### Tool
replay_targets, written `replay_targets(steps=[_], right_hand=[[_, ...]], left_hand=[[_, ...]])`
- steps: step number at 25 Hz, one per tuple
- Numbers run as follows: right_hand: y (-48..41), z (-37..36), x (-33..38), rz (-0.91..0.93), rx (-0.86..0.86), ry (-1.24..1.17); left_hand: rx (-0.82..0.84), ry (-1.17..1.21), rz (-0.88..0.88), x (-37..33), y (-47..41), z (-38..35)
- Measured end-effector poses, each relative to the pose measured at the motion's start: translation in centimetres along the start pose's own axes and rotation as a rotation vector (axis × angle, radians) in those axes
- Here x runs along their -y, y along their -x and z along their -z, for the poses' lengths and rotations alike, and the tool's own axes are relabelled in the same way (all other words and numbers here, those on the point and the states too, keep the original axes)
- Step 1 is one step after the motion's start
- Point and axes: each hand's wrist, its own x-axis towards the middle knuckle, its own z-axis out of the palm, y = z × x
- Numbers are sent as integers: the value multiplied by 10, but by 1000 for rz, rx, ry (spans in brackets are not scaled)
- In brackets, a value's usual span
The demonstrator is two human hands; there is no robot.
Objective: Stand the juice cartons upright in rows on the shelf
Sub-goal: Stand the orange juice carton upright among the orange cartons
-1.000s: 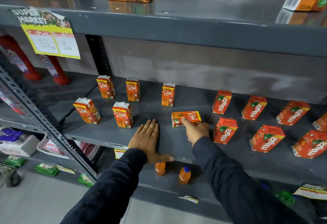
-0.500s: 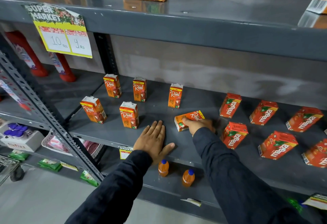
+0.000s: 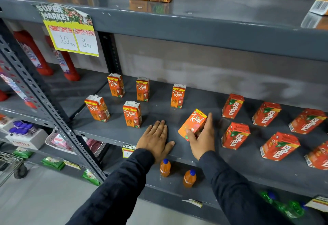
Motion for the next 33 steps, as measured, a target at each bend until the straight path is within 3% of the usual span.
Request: replay_targets(steps=[6,16,26,33], right_hand=[[12,16,-5,-102,121,-168],[27,35,22,59,199,-317],[12,22,22,46,225,-278],[-4,-10,9,107,234,-5]], left_hand=[[-9,-7,2,0,1,0],[-13,-29,-1,-1,1,1],[-29,-20,-2,0,-1,-1],[-35,-14,2,-1,0,0]])
